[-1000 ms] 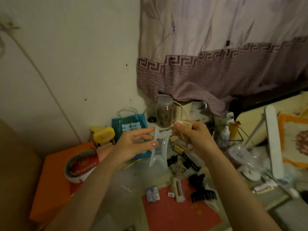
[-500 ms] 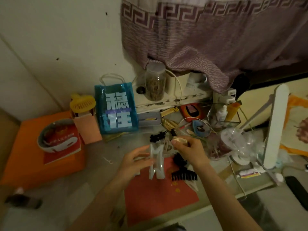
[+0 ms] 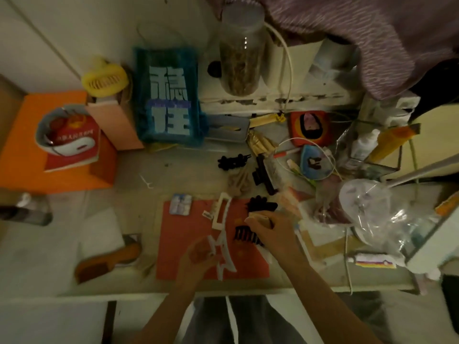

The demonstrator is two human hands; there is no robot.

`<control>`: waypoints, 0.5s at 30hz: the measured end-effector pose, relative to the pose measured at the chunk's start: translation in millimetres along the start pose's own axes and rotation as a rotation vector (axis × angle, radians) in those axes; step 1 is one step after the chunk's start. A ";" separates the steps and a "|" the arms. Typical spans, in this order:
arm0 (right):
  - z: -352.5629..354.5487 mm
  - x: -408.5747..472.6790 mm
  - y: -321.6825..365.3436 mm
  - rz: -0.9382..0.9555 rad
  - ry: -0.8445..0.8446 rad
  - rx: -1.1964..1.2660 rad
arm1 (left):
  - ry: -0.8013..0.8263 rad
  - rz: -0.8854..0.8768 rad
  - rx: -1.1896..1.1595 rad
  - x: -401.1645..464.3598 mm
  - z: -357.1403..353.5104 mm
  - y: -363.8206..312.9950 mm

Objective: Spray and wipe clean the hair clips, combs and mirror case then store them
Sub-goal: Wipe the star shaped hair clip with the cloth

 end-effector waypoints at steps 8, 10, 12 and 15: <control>-1.9 -4.3 -25.1 -0.089 0.002 -0.048 | 0.017 -0.067 -0.139 3.5 -10.8 6.6; -1.7 -6.7 -27.7 -0.096 0.000 -0.058 | 0.010 -0.103 -0.119 6.0 -10.5 5.9; -2.9 -7.7 -30.6 -0.099 0.010 -0.070 | -0.001 -0.114 -0.090 8.6 -8.7 6.9; -3.4 -9.7 -33.6 -0.104 0.011 -0.063 | 0.013 -0.125 -0.056 10.1 -10.9 5.3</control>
Point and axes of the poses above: each hand's wrist, its own x-axis towards the middle knuckle, its own z-axis out of the back of the hand, y = z × x, the point moved 6 cm from there along x, towards the middle knuckle, and after that the axes turned 5 degrees about z, right-handed, at the moved point
